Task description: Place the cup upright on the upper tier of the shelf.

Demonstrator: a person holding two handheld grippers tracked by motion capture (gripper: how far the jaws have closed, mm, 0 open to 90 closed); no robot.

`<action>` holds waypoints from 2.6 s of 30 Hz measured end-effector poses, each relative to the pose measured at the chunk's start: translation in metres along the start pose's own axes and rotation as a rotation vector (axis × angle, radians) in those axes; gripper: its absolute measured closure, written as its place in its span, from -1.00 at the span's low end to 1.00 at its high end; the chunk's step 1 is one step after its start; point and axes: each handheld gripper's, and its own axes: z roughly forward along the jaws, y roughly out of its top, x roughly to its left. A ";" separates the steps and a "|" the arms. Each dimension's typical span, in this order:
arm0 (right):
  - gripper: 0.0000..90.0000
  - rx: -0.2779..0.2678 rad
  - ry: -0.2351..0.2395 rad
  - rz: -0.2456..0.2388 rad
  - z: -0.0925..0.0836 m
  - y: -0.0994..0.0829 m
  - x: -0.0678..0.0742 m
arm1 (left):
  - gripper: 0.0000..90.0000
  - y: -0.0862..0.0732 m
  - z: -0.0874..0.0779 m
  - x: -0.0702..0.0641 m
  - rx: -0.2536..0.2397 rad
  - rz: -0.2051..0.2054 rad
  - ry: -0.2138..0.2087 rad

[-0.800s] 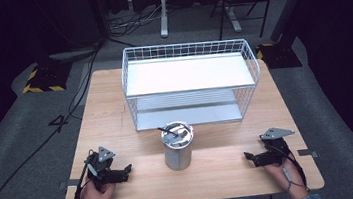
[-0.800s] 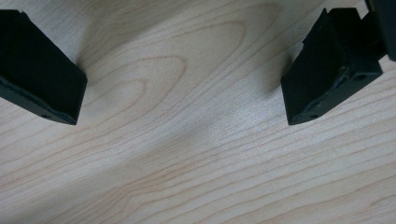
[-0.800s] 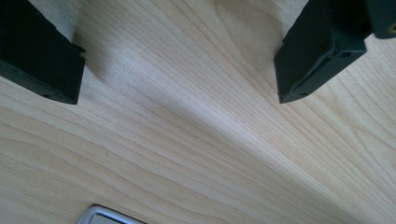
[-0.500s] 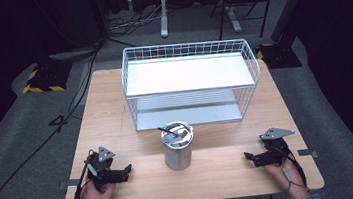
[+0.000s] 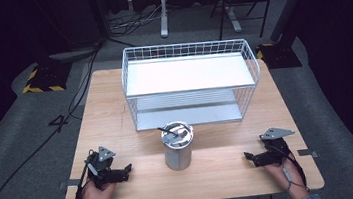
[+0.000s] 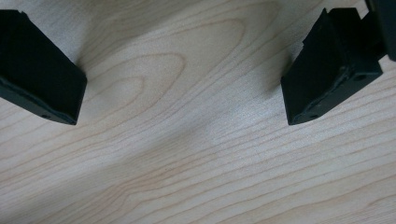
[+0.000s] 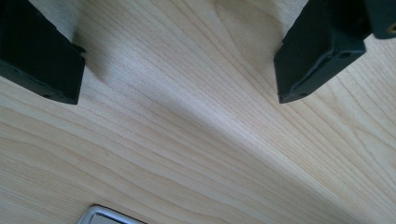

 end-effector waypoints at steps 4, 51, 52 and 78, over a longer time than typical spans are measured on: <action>-0.94 -0.001 0.001 -0.003 0.000 0.000 0.000 | -0.99 0.000 -0.002 0.002 0.021 -0.005 -0.003; -0.91 -0.004 0.000 -0.004 -0.001 0.000 0.000 | -1.00 0.028 -0.060 -0.065 -0.388 0.151 -0.265; -0.91 -0.004 -0.001 -0.003 -0.001 0.000 0.000 | -1.00 0.029 -0.059 -0.069 -0.403 0.156 -0.273; -0.90 -0.006 -0.001 -0.002 -0.001 0.000 0.000 | -1.00 0.056 -0.036 -0.099 -0.470 0.182 -0.366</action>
